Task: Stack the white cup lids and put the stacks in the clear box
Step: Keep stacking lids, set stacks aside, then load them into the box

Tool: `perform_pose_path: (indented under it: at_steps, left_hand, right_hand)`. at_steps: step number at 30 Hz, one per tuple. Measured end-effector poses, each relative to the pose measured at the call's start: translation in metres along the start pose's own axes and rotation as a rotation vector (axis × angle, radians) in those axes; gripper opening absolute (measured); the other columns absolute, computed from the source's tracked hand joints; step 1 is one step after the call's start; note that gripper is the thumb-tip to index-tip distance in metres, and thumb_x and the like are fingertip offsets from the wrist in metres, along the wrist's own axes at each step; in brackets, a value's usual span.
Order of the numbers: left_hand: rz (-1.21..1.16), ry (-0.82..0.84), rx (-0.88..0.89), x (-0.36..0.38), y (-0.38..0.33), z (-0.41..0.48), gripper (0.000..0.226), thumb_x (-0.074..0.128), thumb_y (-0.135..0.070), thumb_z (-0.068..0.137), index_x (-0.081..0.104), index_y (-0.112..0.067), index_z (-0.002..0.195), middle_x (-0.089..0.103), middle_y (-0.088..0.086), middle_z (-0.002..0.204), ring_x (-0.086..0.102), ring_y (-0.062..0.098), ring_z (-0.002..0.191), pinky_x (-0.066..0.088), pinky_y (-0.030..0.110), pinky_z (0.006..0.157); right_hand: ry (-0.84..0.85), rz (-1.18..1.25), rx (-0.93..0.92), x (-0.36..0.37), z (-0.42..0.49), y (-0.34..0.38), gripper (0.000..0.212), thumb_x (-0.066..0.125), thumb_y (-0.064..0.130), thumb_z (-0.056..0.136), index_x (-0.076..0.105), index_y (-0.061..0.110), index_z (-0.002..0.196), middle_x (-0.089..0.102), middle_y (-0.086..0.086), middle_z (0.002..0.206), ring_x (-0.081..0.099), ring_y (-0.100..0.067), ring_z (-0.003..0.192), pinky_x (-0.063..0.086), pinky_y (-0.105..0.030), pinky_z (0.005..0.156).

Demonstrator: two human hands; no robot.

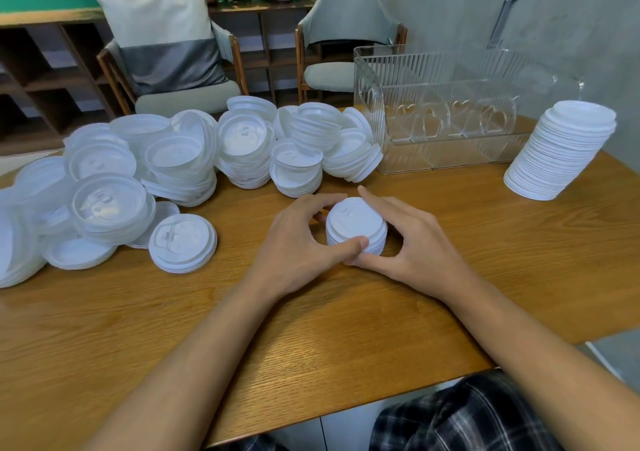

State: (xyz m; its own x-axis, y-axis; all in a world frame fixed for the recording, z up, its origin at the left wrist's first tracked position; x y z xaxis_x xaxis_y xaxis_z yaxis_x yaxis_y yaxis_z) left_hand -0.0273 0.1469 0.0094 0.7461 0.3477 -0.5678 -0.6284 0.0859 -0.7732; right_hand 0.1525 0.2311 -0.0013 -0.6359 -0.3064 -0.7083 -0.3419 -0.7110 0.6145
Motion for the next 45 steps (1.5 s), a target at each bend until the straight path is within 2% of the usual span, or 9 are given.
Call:
perform_pose_path:
  at_steps: [13, 16, 20, 25, 29, 33, 35, 39, 45]
  left_hand:
    - [0.019, 0.077, 0.047, 0.002, 0.004, 0.001, 0.073, 0.085, -0.06, 0.076, 0.063, -0.033, 0.141, 0.061, -0.019, 0.123, 0.057, -0.002, 0.114, 0.046, 0.021, 0.093]
    - [0.104, -0.064, 0.13, -0.014, 0.002, 0.002, 0.06, 0.072, -0.067, 0.083, 0.072, -0.03, 0.129, 0.062, -0.016, 0.117, 0.059, -0.001, 0.112, 0.042, 0.015, 0.088]
    - [0.291, -0.461, 0.315, -0.042, 0.003, 0.006, 0.033, 0.074, -0.021, 0.093, 0.072, -0.014, 0.125, 0.064, 0.002, 0.122, 0.059, 0.015, 0.116, 0.045, 0.023, 0.098]
    - [0.468, -0.373, 0.307, -0.04, 0.022, 0.02, 0.054, 0.068, -0.002, 0.092, 0.059, -0.011, 0.145, 0.055, 0.007, 0.151, 0.044, 0.026, 0.148, 0.039, 0.045, 0.12]
    - [0.496, -0.366, 0.265, -0.039, 0.028, 0.02, 0.045, 0.07, 0.001, 0.091, 0.067, -0.013, 0.134, 0.066, 0.006, 0.128, 0.057, 0.026, 0.13, 0.046, 0.044, 0.108]
    - [0.478, -0.33, 0.238, -0.039, 0.026, 0.019, 0.03, 0.075, -0.001, 0.09, 0.074, -0.014, 0.117, 0.064, 0.002, 0.107, 0.061, 0.02, 0.102, 0.043, 0.029, 0.089]
    - [0.454, -0.311, 0.225, -0.038, 0.026, 0.018, 0.024, 0.076, -0.004, 0.091, 0.074, -0.014, 0.113, 0.061, 0.0, 0.103, 0.062, 0.018, 0.095, 0.047, 0.031, 0.083]
    - [0.435, -0.311, 0.217, -0.041, 0.023, 0.017, 0.016, 0.076, -0.008, 0.092, 0.073, -0.014, 0.106, 0.06, -0.001, 0.104, 0.063, 0.018, 0.095, 0.053, 0.036, 0.081]
    - [0.431, -0.361, 0.281, -0.044, 0.008, 0.01, 0.014, 0.071, -0.011, 0.097, 0.07, -0.015, 0.111, 0.071, -0.004, 0.103, 0.066, 0.017, 0.098, 0.048, 0.033, 0.087]
  right_hand:
    - [-0.003, -0.022, 0.009, -0.001, 0.0, 0.001, 0.102, 0.076, 0.069, 0.076, 0.043, 0.021, 0.159, 0.057, 0.01, 0.146, 0.05, -0.005, 0.137, 0.045, -0.039, 0.113]
    - [-0.007, -0.027, 0.015, 0.001, 0.0, 0.001, 0.1, 0.078, 0.069, 0.078, 0.042, 0.023, 0.159, 0.057, 0.01, 0.147, 0.05, -0.006, 0.137, 0.045, -0.039, 0.113]
    - [0.002, -0.038, 0.047, 0.001, -0.001, 0.0, 0.103, 0.078, 0.071, 0.076, 0.038, 0.027, 0.161, 0.054, 0.012, 0.15, 0.046, -0.004, 0.141, 0.043, -0.041, 0.116]
    - [0.009, -0.041, 0.053, 0.0, -0.001, 0.003, 0.103, 0.078, 0.069, 0.076, 0.038, 0.026, 0.161, 0.054, 0.012, 0.148, 0.047, -0.004, 0.139, 0.043, -0.04, 0.116]
    - [0.017, -0.045, 0.055, 0.0, -0.001, 0.003, 0.104, 0.076, 0.071, 0.076, 0.036, 0.027, 0.162, 0.054, 0.012, 0.149, 0.046, -0.005, 0.14, 0.043, -0.042, 0.116]
    - [0.016, -0.042, 0.051, 0.0, -0.001, 0.002, 0.104, 0.076, 0.072, 0.077, 0.036, 0.028, 0.162, 0.054, 0.013, 0.148, 0.047, -0.005, 0.139, 0.044, -0.043, 0.115]
    - [0.018, -0.043, 0.057, 0.0, -0.001, 0.001, 0.103, 0.076, 0.073, 0.077, 0.036, 0.029, 0.162, 0.054, 0.014, 0.148, 0.047, -0.004, 0.139, 0.044, -0.043, 0.115]
    - [0.019, -0.052, 0.061, 0.0, -0.001, 0.002, 0.103, 0.076, 0.072, 0.076, 0.036, 0.031, 0.162, 0.053, 0.014, 0.149, 0.046, -0.003, 0.139, 0.043, -0.042, 0.116]
    - [0.008, -0.044, 0.045, -0.001, -0.001, 0.002, 0.101, 0.076, 0.07, 0.077, 0.038, 0.028, 0.161, 0.056, 0.012, 0.147, 0.048, -0.004, 0.138, 0.044, -0.041, 0.115]
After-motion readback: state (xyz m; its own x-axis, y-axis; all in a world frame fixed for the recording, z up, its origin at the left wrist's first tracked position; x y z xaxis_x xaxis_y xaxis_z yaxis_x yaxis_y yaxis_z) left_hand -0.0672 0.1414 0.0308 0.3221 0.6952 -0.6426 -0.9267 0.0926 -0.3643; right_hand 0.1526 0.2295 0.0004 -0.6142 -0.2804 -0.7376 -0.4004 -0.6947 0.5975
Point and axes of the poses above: each hand's wrist, its own z-axis towards the middle knuckle, its own x-axis out of the palm, y = z × x, the point moved 4 cm from there along z, towards the middle knuckle
